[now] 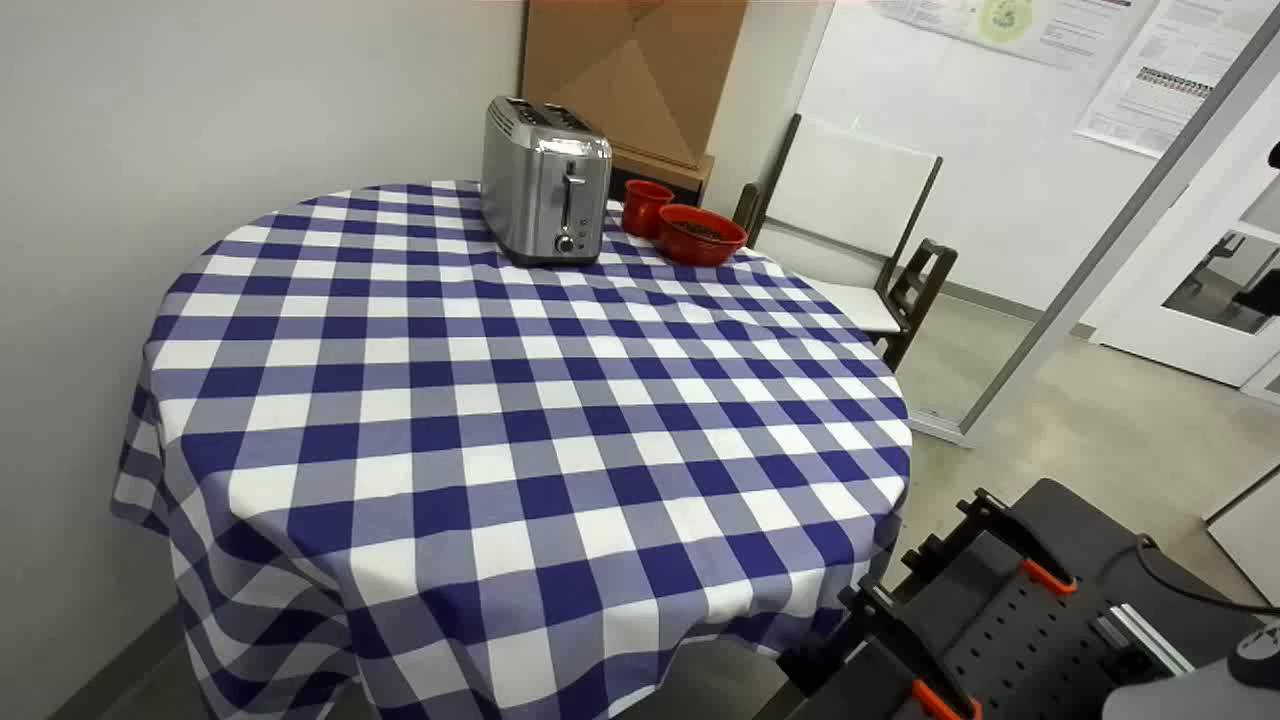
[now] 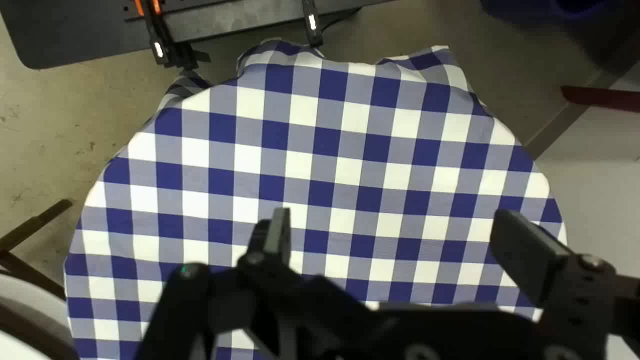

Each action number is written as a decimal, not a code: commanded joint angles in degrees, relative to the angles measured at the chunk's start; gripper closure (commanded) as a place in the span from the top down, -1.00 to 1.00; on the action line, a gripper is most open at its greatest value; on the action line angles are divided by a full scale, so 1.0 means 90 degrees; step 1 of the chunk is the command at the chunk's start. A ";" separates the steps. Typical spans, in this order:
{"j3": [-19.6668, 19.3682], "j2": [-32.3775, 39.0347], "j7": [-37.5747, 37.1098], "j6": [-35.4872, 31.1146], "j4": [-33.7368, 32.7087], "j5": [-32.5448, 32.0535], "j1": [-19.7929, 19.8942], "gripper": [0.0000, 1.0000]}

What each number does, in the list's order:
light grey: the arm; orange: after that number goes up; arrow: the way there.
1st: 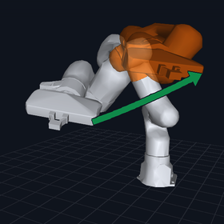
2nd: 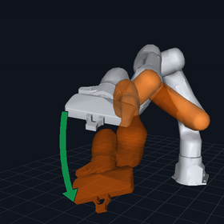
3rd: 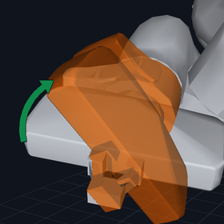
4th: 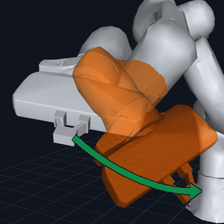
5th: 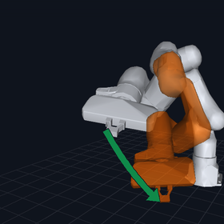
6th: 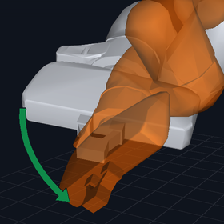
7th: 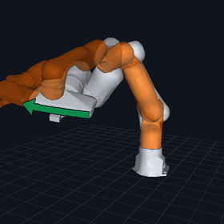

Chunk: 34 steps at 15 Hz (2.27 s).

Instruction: Push the lever of the toaster down

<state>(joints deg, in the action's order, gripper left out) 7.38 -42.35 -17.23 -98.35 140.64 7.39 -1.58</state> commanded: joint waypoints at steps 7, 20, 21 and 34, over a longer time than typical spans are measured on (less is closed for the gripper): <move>0.0129 0.0166 -0.0115 -0.0636 0.0039 -0.0198 0.0214 1.00; 0.0485 0.4062 -0.1860 -0.4295 -0.2383 -0.2886 0.1367 1.00; 0.0442 0.4387 -0.2058 -0.4237 -0.2679 -0.3189 0.1264 1.00; -0.1082 0.7276 -0.3191 -0.4789 -0.5184 -0.4237 -0.0462 -0.57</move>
<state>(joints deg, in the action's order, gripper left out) 1.12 18.29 -44.03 -138.17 98.60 -29.72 -3.08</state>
